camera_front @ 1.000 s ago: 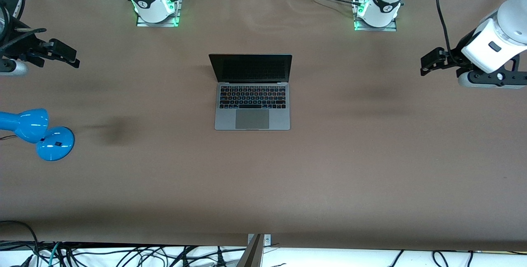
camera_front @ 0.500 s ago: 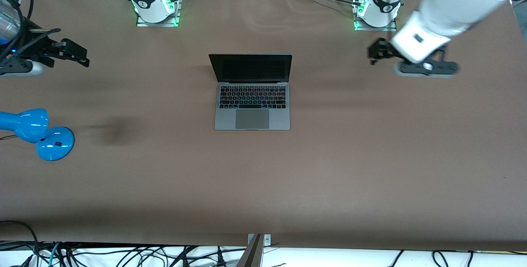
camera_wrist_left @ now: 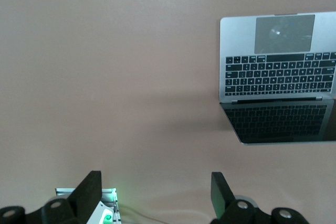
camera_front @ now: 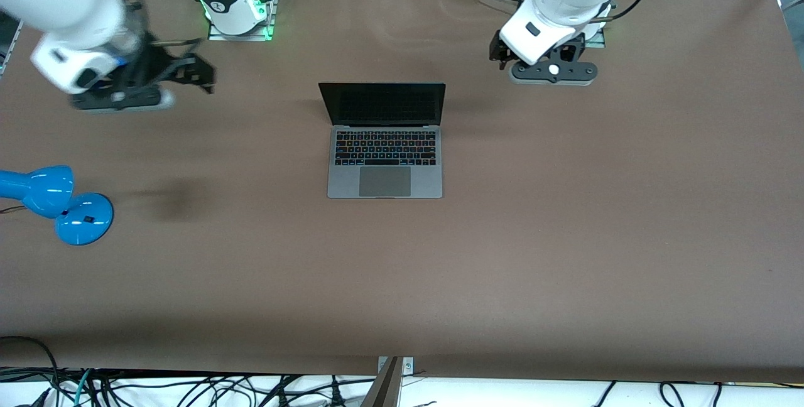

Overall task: Close laptop with both arms from behind
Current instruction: 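Move both grippers toward the back of the laptop screen, then lower both grippers behind the screen and press against its back, then push the screen forward with both grippers, folding it toward the keyboard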

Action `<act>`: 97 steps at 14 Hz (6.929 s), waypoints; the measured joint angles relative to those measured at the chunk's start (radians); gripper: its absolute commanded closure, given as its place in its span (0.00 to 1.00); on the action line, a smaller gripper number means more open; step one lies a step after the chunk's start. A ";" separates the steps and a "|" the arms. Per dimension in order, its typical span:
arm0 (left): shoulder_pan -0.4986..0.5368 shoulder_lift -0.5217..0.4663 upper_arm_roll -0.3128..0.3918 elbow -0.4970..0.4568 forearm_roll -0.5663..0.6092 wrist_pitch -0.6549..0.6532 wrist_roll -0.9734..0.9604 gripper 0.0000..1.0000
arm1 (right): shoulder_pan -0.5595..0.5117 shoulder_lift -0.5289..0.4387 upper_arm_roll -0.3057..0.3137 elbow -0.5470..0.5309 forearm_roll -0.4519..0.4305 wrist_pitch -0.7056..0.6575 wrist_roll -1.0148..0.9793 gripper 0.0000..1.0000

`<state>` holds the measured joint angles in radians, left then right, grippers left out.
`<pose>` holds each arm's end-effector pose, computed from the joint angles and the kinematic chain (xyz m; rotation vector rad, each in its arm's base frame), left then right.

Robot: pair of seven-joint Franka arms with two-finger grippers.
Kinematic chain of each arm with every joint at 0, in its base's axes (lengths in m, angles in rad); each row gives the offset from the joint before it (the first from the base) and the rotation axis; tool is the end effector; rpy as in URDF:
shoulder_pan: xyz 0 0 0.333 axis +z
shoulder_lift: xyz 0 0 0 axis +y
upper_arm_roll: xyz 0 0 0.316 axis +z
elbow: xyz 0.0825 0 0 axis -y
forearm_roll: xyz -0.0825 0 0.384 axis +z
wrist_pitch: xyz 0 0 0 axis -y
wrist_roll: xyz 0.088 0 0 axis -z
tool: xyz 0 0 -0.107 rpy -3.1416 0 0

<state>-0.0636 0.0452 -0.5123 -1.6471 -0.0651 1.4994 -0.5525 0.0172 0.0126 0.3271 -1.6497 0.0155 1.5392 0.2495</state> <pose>0.4622 -0.3026 0.5620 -3.0989 0.0366 0.3184 0.5179 0.1864 0.5784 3.1151 0.1474 -0.1917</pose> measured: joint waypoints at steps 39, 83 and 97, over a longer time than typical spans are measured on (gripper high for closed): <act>-0.012 0.259 -0.218 -0.283 -0.164 0.494 -0.230 1.00 | 0.230 0.348 0.140 -0.107 0.228 0.046 0.304 1.00; -0.011 0.428 -0.178 -0.187 -0.026 0.612 -0.252 1.00 | 0.162 0.392 0.082 -0.105 0.079 0.372 0.063 1.00; -0.011 0.543 -0.163 -0.102 0.095 0.617 -0.283 1.00 | 0.160 0.454 0.056 -0.106 0.049 0.500 0.005 1.00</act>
<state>-0.0749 0.5883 -0.6751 -1.7495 0.0303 2.1161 -0.8354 0.1767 0.4669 0.3828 -1.7554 0.0644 2.0394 0.2544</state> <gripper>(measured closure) 0.991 0.991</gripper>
